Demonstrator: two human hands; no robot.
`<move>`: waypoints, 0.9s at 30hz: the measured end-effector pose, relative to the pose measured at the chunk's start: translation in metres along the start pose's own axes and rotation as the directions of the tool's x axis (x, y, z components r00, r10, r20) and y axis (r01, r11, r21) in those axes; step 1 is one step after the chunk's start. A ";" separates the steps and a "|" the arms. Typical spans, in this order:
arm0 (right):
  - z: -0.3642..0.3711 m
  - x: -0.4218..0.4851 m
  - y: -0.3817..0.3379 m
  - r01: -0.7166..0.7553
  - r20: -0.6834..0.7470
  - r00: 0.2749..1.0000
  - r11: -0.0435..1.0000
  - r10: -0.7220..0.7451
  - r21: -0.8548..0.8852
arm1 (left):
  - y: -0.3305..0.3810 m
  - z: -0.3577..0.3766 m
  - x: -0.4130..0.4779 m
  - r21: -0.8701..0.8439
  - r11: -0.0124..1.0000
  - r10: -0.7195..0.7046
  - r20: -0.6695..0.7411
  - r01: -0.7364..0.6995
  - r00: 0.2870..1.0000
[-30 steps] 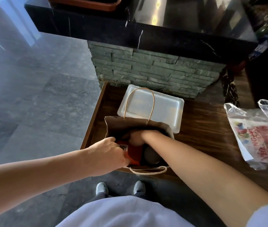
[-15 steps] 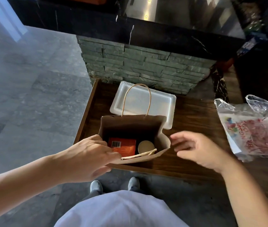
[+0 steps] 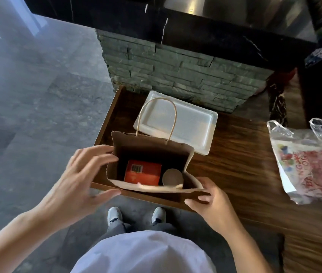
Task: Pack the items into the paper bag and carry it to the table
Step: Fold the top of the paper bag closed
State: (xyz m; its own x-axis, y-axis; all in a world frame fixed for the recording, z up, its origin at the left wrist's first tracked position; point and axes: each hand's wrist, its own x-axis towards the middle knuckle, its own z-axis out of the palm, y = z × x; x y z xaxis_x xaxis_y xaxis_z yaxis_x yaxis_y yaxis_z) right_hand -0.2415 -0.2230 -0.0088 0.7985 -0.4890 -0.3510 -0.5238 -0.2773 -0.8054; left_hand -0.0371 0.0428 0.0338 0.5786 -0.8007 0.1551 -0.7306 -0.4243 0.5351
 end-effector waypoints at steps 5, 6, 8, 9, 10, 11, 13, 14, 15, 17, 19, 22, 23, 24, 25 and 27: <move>-0.005 0.008 0.009 0.050 0.033 0.998 0.999 -0.051 0.007 | -0.003 0.035 -0.014 -0.337 0.808 -0.468 0.129 0.483 0.874; -0.006 0.010 0.010 0.065 0.037 0.997 0.998 -0.065 -0.001 | -0.002 0.045 -0.014 -0.364 0.773 -0.489 0.181 0.520 0.853; -0.008 0.014 0.011 0.100 0.032 0.995 0.995 -0.099 -0.018 | 0.000 0.062 -0.015 -0.370 0.746 -0.516 0.203 0.553 0.832; -0.009 0.016 0.012 0.114 0.031 0.993 0.993 -0.113 -0.030 | 0.000 0.068 -0.015 -0.376 0.737 -0.532 0.190 0.562 0.825; -0.010 0.019 0.012 0.123 0.034 0.992 0.992 -0.121 -0.040 | -0.001 0.073 -0.016 -0.380 0.729 -0.552 0.166 0.569 0.817; -0.010 0.021 0.012 0.125 0.034 0.992 0.991 -0.124 -0.046 | -0.002 0.076 -0.017 -0.383 0.726 -0.569 0.133 0.571 0.812; -0.011 0.025 0.013 0.120 0.032 0.992 0.992 -0.119 -0.043 | -0.006 0.076 -0.017 -0.389 0.737 -0.578 0.061 0.553 0.813; -0.011 0.027 0.013 0.113 0.031 0.993 0.993 -0.112 -0.025 | -0.009 0.075 -0.016 -0.389 0.754 -0.563 0.030 0.528 0.826; -0.009 0.029 0.013 0.108 0.033 0.994 0.994 -0.108 0.001 | -0.012 0.073 -0.015 -0.385 0.776 -0.537 0.012 0.500 0.843; -0.003 0.033 0.010 0.114 0.054 0.992 0.991 -0.118 0.074 | -0.013 0.071 -0.008 -0.368 0.811 -0.478 0.031 0.455 0.878; 0.007 0.035 0.005 0.125 0.078 0.988 0.987 -0.133 0.103 | -0.014 0.073 0.002 -0.370 0.826 -0.424 0.087 0.424 0.902; 0.013 0.036 0.001 0.105 0.049 0.992 0.975 -0.117 0.194 | -0.021 0.071 0.017 -0.332 0.876 -0.328 0.124 0.350 0.937; 0.011 0.036 0.001 0.090 0.031 0.994 0.967 -0.100 0.239 | -0.026 0.067 0.020 -0.319 0.891 -0.299 0.122 0.322 0.947; 0.009 0.036 0.001 0.083 0.012 0.996 0.959 -0.089 0.270 | -0.032 0.062 0.022 -0.315 0.899 -0.280 0.121 0.305 0.952; 0.007 0.036 0.002 0.087 -0.004 0.996 0.954 -0.089 0.286 | -0.037 0.057 0.023 -0.321 0.899 -0.271 0.123 0.297 0.955; 0.004 0.038 0.005 0.106 -0.020 0.994 0.947 -0.104 0.305 | -0.045 0.050 0.027 -0.333 0.900 -0.248 0.144 0.283 0.958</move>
State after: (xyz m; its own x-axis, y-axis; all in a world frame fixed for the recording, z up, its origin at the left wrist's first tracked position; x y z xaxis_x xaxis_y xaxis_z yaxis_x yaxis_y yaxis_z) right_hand -0.2124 -0.2394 -0.0278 0.8426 -0.4742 -0.2552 -0.3212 -0.0623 -0.9450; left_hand -0.0065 0.0198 -0.0274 0.6832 -0.7228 -0.1038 -0.3727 -0.4674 0.8016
